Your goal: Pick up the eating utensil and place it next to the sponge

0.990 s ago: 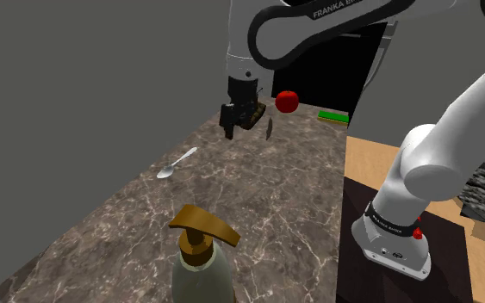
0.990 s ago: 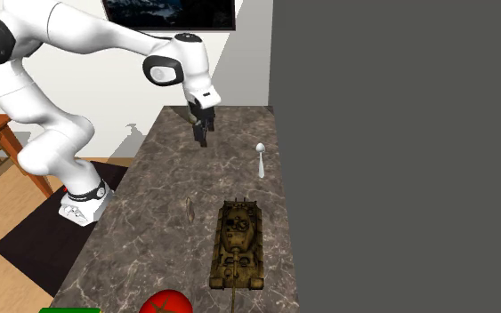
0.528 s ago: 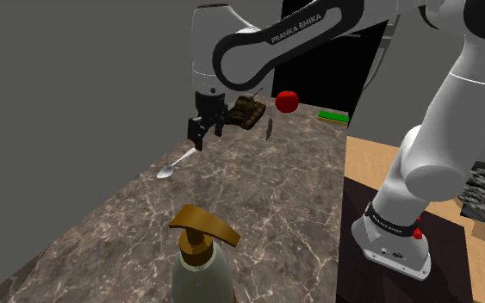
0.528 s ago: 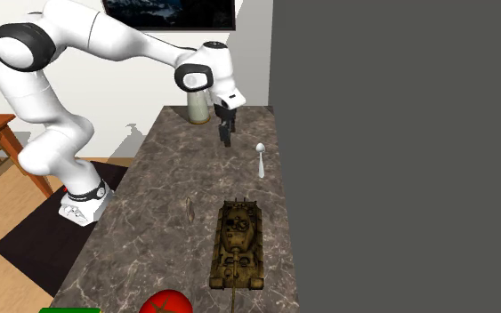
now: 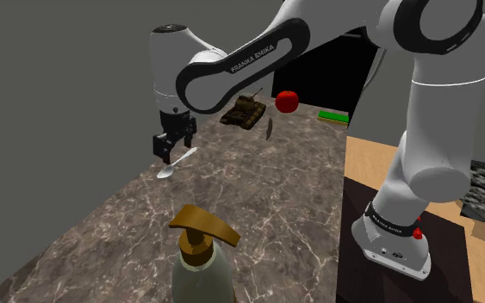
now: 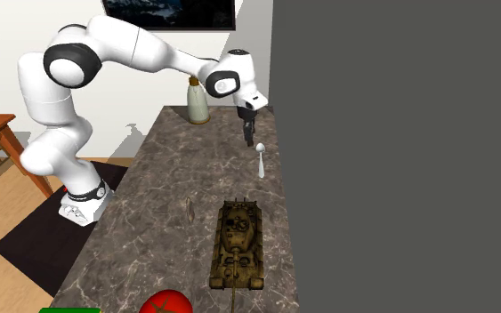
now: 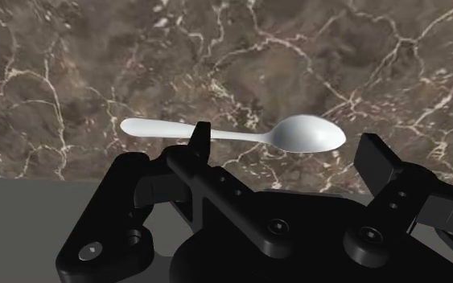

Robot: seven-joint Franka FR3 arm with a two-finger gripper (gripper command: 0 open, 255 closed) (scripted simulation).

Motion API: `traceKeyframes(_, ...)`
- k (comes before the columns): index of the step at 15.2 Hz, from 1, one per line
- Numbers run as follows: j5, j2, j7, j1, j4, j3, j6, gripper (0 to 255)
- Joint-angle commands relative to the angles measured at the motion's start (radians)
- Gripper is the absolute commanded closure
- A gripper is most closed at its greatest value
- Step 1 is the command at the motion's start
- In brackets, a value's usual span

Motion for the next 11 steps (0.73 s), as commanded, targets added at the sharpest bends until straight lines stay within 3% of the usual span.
traceKeyframes(1, -0.048, 0.085, 0.025, 0.030, 0.086, -0.007, -0.001, 0)
traceKeyframes(4, -0.101, 0.194, 0.049, 0.078, 0.214, -0.021, -0.017, 0)
traceKeyframes(11, -0.124, 0.249, 0.062, 0.085, 0.205, -0.037, 0.045, 0)
